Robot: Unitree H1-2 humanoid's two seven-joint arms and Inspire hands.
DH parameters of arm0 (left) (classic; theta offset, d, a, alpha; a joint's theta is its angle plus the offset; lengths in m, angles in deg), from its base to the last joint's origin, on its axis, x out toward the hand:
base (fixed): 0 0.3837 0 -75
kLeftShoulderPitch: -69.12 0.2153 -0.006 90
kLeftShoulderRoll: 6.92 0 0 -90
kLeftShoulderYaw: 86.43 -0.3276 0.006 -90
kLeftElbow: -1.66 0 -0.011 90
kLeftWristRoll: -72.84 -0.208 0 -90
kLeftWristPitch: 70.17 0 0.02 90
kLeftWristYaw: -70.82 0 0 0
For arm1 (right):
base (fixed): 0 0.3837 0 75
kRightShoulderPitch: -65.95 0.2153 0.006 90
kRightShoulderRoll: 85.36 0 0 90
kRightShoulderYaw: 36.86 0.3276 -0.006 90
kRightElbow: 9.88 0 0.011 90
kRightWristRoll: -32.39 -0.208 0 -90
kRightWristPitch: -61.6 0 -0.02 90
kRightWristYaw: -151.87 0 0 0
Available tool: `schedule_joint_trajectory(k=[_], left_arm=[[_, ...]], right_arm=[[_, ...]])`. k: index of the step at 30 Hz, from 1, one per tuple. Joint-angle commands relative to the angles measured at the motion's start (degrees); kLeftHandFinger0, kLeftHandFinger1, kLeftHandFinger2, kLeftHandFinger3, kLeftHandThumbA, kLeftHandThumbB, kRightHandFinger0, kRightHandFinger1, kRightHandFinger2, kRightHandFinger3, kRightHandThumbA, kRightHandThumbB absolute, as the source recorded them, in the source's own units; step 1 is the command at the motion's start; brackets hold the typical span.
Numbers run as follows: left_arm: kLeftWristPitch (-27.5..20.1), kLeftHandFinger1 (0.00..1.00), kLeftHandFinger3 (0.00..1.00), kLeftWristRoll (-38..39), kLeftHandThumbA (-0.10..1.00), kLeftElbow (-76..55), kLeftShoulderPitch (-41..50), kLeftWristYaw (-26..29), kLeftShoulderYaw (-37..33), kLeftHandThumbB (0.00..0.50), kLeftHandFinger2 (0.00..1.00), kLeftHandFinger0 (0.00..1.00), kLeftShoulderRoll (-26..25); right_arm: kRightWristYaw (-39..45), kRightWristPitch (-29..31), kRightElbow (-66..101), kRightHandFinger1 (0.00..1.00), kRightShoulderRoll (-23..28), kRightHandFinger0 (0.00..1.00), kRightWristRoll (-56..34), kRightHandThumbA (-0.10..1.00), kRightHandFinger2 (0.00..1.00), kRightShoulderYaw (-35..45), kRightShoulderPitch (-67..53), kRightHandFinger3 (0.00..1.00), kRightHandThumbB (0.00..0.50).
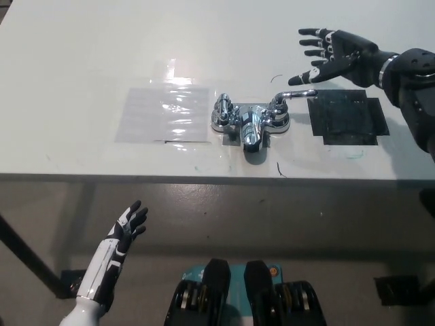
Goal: The faucet is at the center of the desk and the robot turn off the faucet by turning the right faucet handle using the right hand
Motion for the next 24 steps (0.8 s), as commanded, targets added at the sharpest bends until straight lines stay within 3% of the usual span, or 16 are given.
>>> schedule_joint_trajectory(k=[1, 2, 6, 8, 12, 24], left_arm=[[-2.06, 1.00, 1.00, -0.09, 0.98, -1.66, -0.42, -1.01, -0.48, 0.320, 1.00, 1.00, -0.15], [-1.84, 1.00, 1.00, -0.40, 0.98, -1.78, -0.34, -0.96, -0.57, 0.325, 1.00, 1.00, -0.17], [-1.93, 1.00, 1.00, -0.68, 0.97, -1.73, -0.22, -0.74, -0.54, 0.320, 1.00, 1.00, -0.24], [-1.65, 1.00, 1.00, -1.12, 0.97, -1.87, -0.09, -0.69, -0.66, 0.322, 1.00, 1.00, -0.32], [-1.52, 1.00, 1.00, -0.95, 0.95, -1.70, -0.34, -0.96, -0.69, 0.302, 1.00, 1.00, -0.51], [-1.84, 1.00, 1.00, -0.97, 0.95, -1.28, -0.78, -1.00, -0.69, 0.315, 1.00, 1.00, -0.55]], right_arm=[[-1.07, 1.67, 0.18, 1.00, 0.12, 1.00, 0.55, 1.00, 1.00, 1.16, 2.53, 1.00, 0.424], [-1.02, 1.44, 0.15, 1.00, -0.08, 1.00, 0.38, 1.00, 1.00, 1.42, 2.30, 1.00, 0.403], [-1.29, 1.49, -0.15, 1.00, -0.78, 1.00, 0.92, 1.00, 1.00, 1.32, 1.81, 1.00, 0.404], [-1.36, 1.13, -0.31, 1.00, -1.15, 1.00, 0.36, 1.00, 1.00, 1.96, 1.41, 1.00, 0.425], [-0.85, 1.87, -0.57, 1.00, -1.52, 1.00, 0.71, 1.00, 1.00, 2.21, 0.61, 1.00, 0.421], [-0.80, 1.58, -1.12, 1.00, -2.05, 1.00, 0.54, 1.00, 1.00, 3.52, -0.88, 1.00, 0.447]])
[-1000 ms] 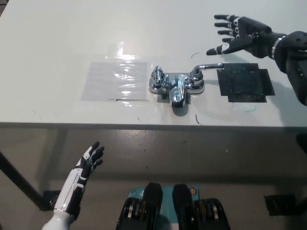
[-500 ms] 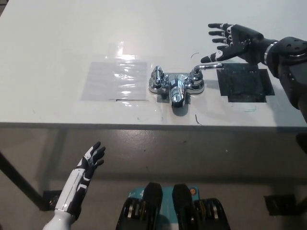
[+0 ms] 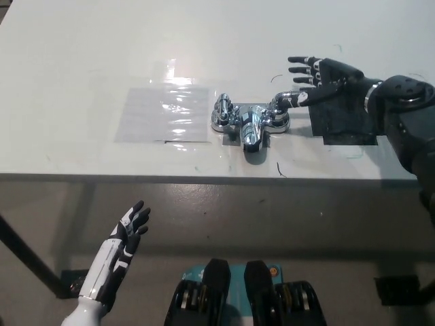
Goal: The faucet is at the center of the desk and the robot turn off the faucet by turning the right faucet handle using the right hand
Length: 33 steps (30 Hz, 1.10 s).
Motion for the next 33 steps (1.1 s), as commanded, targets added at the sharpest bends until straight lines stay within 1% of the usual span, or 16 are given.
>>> schedule_joint_trajectory(k=[1, 4, 9, 17, 19, 21, 23, 25, 28, 30, 33], left_arm=[[-1.78, 1.00, 1.00, -0.38, 0.95, -1.26, -0.68, -0.93, -0.25, 0.317, 1.00, 1.00, -0.53], [-1.61, 1.00, 1.00, -0.10, 0.95, -1.42, -0.48, -1.07, -0.22, 0.316, 1.00, 1.00, -0.60], [-1.85, 1.00, 1.00, -0.75, 0.95, -0.80, -1.78, -0.95, -0.18, 0.305, 1.00, 1.00, -0.78], [-2.06, 1.00, 1.00, -1.95, 0.93, -0.77, -1.51, -0.47, -0.31, 0.279, 1.00, 1.00, -0.56], [-1.94, 1.00, 1.00, -1.33, 0.91, -0.66, -1.69, -0.67, -0.21, 0.280, 1.00, 1.00, -0.45], [-1.44, 1.00, 1.00, -1.37, 0.91, -0.79, -1.76, -0.77, -0.22, 0.287, 1.00, 1.00, -0.52], [-1.56, 1.00, 1.00, -1.55, 0.91, -0.62, -1.99, -0.71, -0.16, 0.284, 1.00, 1.00, -0.62], [-1.39, 1.00, 1.00, -1.55, 0.90, -0.63, -2.08, -0.65, -0.07, 0.287, 1.00, 1.00, -0.61], [-1.19, 1.00, 1.00, -1.34, 0.90, -0.81, -2.08, -0.76, 0.04, 0.290, 1.00, 1.00, -0.71], [-0.89, 1.00, 1.00, -1.58, 0.90, -0.91, -2.07, -0.64, 0.08, 0.294, 1.00, 1.00, -0.72], [-1.05, 1.00, 1.00, -2.74, 0.91, -1.01, -1.98, -0.38, -0.04, 0.289, 1.00, 1.00, -0.87]], right_arm=[[-0.48, 1.67, 0.29, 1.00, 0.20, 1.00, 0.23, 1.00, 1.00, 0.81, 2.22, 1.00, 0.448], [-0.07, 2.09, 0.32, 1.00, 0.13, 1.00, 0.10, 1.00, 1.00, 1.02, 1.58, 1.00, 0.439], [-0.14, 2.34, 0.19, 1.00, 0.64, 1.00, 0.39, 1.00, 1.00, 0.87, 1.79, 1.00, 0.442], [0.50, 1.89, 0.29, 1.00, 0.67, 1.00, -0.26, 1.00, 1.00, 1.70, 1.94, 1.00, 0.455], [0.59, 1.55, 0.32, 1.00, 0.64, 1.00, -0.52, 1.00, 1.00, 2.03, 2.08, 1.00, 0.457], [1.34, 1.36, 0.36, 1.00, 0.64, 1.00, -0.79, 1.00, 1.00, 2.38, 2.10, 1.00, 0.458], [1.82, 1.02, 0.44, 1.00, 0.39, 1.00, -1.34, 1.00, 1.00, 3.04, 2.28, 1.00, 0.444], [2.64, 0.96, 0.59, 1.00, 0.20, 1.00, -1.64, 1.00, 1.00, 3.46, 2.39, 1.00, 0.442], [4.16, 0.75, 0.84, 1.00, -0.27, 1.00, -1.59, 1.00, 1.00, 3.97, 2.54, 1.00, 0.459], [4.90, 1.40, 1.34, 1.00, -0.71, 1.00, -1.05, 1.00, 1.00, 3.70, 2.51, 1.00, 0.489], [5.16, 1.50, 1.86, 1.00, -1.22, 1.00, -0.38, 1.00, 1.00, 3.15, 2.48, 1.00, 0.490]])
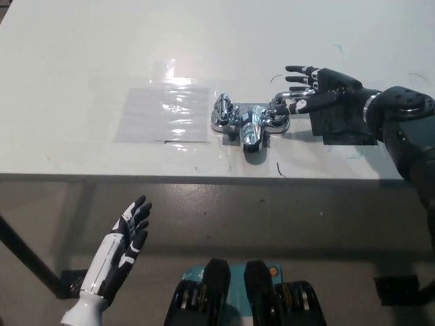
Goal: The faucet is at the center of the desk and the robot turn off the faucet by turning the right faucet handle using the right hand
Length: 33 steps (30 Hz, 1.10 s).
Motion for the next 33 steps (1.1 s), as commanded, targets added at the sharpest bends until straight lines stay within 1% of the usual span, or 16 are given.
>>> schedule_joint_trajectory(k=[1, 2, 4, 6, 7, 10, 12, 15, 16, 21, 22, 23, 24, 25, 29, 33], left_arm=[[-0.50, 1.00, 1.00, -1.77, 0.91, -1.41, -0.66, -0.27, -0.15, 0.291, 1.00, 1.00, -0.86], [-0.50, 1.00, 1.00, -1.84, 0.91, -1.44, -0.63, -0.24, -0.15, 0.291, 1.00, 1.00, -0.82], [-0.81, 1.00, 1.00, -1.77, 0.89, -1.25, -0.68, -0.21, -0.10, 0.285, 1.00, 1.00, -0.69], [-0.95, 1.00, 1.00, -1.81, 0.89, -1.25, -0.66, -0.22, -0.02, 0.284, 1.00, 1.00, -0.73], [-0.78, 1.00, 1.00, -1.61, 0.89, -1.46, -0.67, -0.44, 0.00, 0.282, 1.00, 1.00, -0.86], [-0.54, 1.00, 1.00, -1.40, 0.88, -1.51, -0.76, -0.42, 0.18, 0.285, 1.00, 1.00, -0.78], [-0.70, 1.00, 1.00, -2.01, 0.90, -1.51, -0.85, -0.39, 0.12, 0.279, 1.00, 1.00, -1.00], [-0.85, 1.00, 1.00, -2.35, 0.91, -1.56, -0.83, -0.36, 0.13, 0.276, 1.00, 1.00, -1.14], [-0.87, 1.00, 1.00, -1.91, 0.90, -1.36, -0.87, -0.38, 0.20, 0.282, 1.00, 1.00, -0.99], [-0.51, 1.00, 1.00, -1.37, 0.88, -1.53, -0.89, -0.47, 0.29, 0.280, 1.00, 1.00, -0.82], [-0.57, 1.00, 1.00, -1.17, 0.88, -1.36, -0.96, -0.52, 0.33, 0.281, 1.00, 1.00, -0.81], [-0.62, 1.00, 1.00, -1.07, 0.88, -1.30, -0.95, -0.53, 0.36, 0.281, 1.00, 1.00, -0.81], [-0.79, 1.00, 1.00, -1.46, 0.88, -1.27, -0.92, -0.46, 0.33, 0.279, 1.00, 1.00, -0.92], [-0.87, 1.00, 1.00, -1.64, 0.88, -1.28, -0.90, -0.43, 0.36, 0.280, 1.00, 1.00, -1.03], [-0.77, 1.00, 1.00, -1.38, 0.89, -1.41, -0.74, -0.50, 0.28, 0.280, 1.00, 1.00, -0.82], [-0.71, 1.00, 1.00, -1.30, 0.89, -1.34, -0.75, -0.56, 0.29, 0.282, 1.00, 1.00, -0.85]], right_arm=[[3.10, 1.30, 2.25, 1.00, -1.14, 1.00, 0.19, 1.00, 1.00, -0.28, 3.70, 1.00, 0.471], [3.18, 1.18, 2.37, 1.00, -1.27, 1.00, 0.31, 1.00, 1.00, -0.41, 3.67, 1.00, 0.469], [3.10, 1.96, 2.52, 1.00, -1.72, 1.00, 0.81, 1.00, 1.00, -0.99, 3.50, 1.00, 0.447], [2.83, 2.20, 2.48, 1.00, -2.01, 1.00, 0.76, 1.00, 1.00, -1.02, 3.37, 1.00, 0.456], [2.92, 2.09, 2.55, 1.00, -2.27, 1.00, 0.84, 1.00, 1.00, -1.18, 3.23, 1.00, 0.470], [2.96, 2.49, 2.52, 1.00, -2.55, 1.00, 1.06, 1.00, 1.00, -1.53, 2.84, 1.00, 0.479], [2.93, 3.05, 2.58, 1.00, -2.72, 1.00, 1.37, 1.00, 1.00, -1.93, 2.42, 1.00, 0.463], [3.83, 3.41, 2.74, 1.00, -2.82, 1.00, 1.47, 1.00, 1.00, -2.42, 1.96, 1.00, 0.462], [4.55, 3.65, 2.98, 1.00, -2.84, 1.00, 1.29, 1.00, 1.00, -2.45, 1.66, 1.00, 0.448], [6.25, 4.44, 4.16, 1.00, -3.22, 1.00, 0.27, 1.00, 1.00, -2.02, 0.61, 1.00, 0.460], [6.93, 4.76, 4.73, 1.00, -3.27, 1.00, -0.12, 1.00, 1.00, -1.77, 0.27, 1.00, 0.446], [7.17, 4.83, 4.95, 1.00, -3.31, 1.00, -0.24, 1.00, 1.00, -1.69, 0.15, 1.00, 0.445], [7.84, 4.67, 5.85, 1.00, -3.37, 1.00, -0.65, 1.00, 1.00, -1.47, -0.28, 1.00, 0.425], [8.45, 4.69, 6.68, 1.00, -3.46, 1.00, -1.00, 1.00, 1.00, -1.30, -0.74, 1.00, 0.423], [10.28, 3.28, 11.22, 1.00, -3.79, 1.00, -2.43, 1.00, 1.00, -0.73, -2.99, 1.00, 0.443], [11.89, 2.61, 15.74, 1.00, -4.26, 1.00, -3.73, 1.00, 1.00, -0.14, -5.17, 1.00, 0.432]])
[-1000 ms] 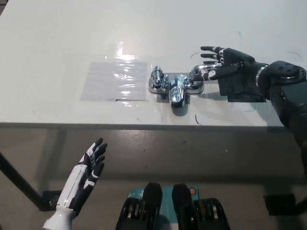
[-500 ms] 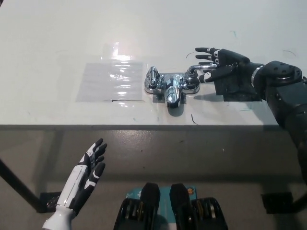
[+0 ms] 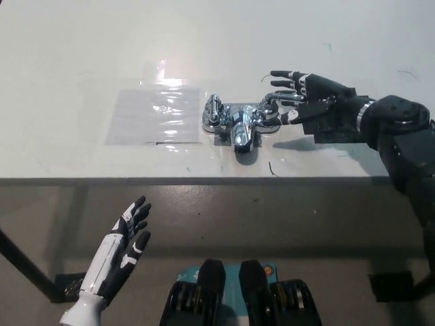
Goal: The faucet is at the center of the desk and the robot turn off the faucet by turning the right faucet handle using the right hand
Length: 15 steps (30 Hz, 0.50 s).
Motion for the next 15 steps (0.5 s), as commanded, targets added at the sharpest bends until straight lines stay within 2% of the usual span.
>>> schedule_joint_trajectory(k=[1, 4, 9, 11, 12, 15], left_arm=[[-1.15, 1.00, 1.00, 0.49, 0.88, -1.10, -0.79, -0.65, 0.19, 0.277, 1.00, 1.00, -0.65], [-1.53, 1.00, 1.00, 0.32, 0.88, -1.03, -0.95, -0.63, 0.19, 0.270, 1.00, 1.00, -0.76], [-0.49, 1.00, 1.00, -0.22, 0.89, -1.65, -0.83, -0.33, 0.22, 0.277, 1.00, 1.00, -0.64], [-0.89, 1.00, 1.00, -0.14, 0.89, -1.51, -0.70, -0.37, 0.24, 0.271, 1.00, 1.00, -0.69], [-0.86, 1.00, 1.00, 0.31, 0.88, -1.49, -0.72, -0.55, 0.26, 0.271, 1.00, 1.00, -0.68], [-0.70, 1.00, 1.00, 0.29, 0.88, -1.54, -0.82, -0.57, 0.28, 0.269, 1.00, 1.00, -0.71]], right_arm=[[6.58, -0.51, 8.15, 1.00, -3.33, 1.00, -3.66, 1.00, 1.00, 0.63, -0.34, 1.00, 0.435], [6.26, -1.78, 12.65, 1.00, -3.55, 1.00, -3.97, 1.00, 1.00, 0.54, -2.10, 1.00, 0.428], [5.46, -4.02, 22.51, 1.00, -4.79, 1.00, -5.31, 1.00, 1.00, 0.59, -5.93, 1.00, 0.443], [5.52, -3.84, 24.23, 1.00, -5.35, 1.00, -5.75, 1.00, 1.00, 0.61, -6.80, 1.00, 0.445], [5.24, -3.33, 25.07, 1.00, -5.76, 1.00, -5.52, 1.00, 1.00, 0.38, -7.38, 1.00, 0.463], [4.46, -3.81, 26.93, 1.00, -6.48, 1.00, -5.00, 1.00, 1.00, -0.13, -8.49, 1.00, 0.461]])
